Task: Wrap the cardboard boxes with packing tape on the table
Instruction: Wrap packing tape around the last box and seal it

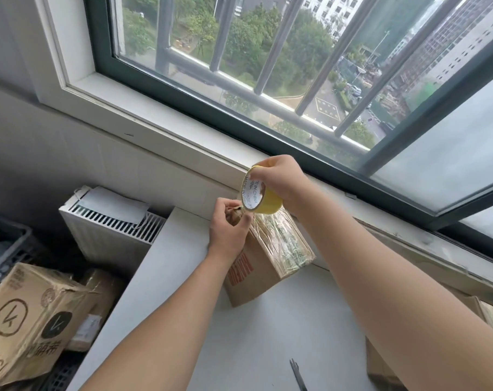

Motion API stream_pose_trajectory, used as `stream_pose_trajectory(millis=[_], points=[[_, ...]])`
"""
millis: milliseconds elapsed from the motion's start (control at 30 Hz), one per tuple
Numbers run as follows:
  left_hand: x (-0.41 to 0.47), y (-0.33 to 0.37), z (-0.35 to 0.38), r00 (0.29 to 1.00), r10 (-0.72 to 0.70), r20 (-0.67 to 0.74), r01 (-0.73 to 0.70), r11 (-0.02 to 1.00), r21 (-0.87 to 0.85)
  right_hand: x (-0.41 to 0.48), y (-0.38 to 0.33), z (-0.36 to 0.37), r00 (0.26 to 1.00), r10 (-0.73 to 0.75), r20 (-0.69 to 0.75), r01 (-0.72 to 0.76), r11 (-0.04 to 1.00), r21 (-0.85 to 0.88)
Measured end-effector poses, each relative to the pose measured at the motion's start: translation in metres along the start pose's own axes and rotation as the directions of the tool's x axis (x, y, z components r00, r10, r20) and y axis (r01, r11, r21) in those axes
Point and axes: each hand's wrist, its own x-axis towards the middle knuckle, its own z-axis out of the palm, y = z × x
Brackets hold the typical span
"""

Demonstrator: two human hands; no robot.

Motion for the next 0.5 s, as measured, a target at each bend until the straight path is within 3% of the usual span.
stream_pose_trajectory(millis=[500], points=[[0.007, -0.008, 0.001, 0.999, 0.048, 0.013, -0.048, 0.998, -0.034, -0.005, 0.012, -0.006, 1.0, 0.009, 0.012, -0.009, 1.0, -0.001]])
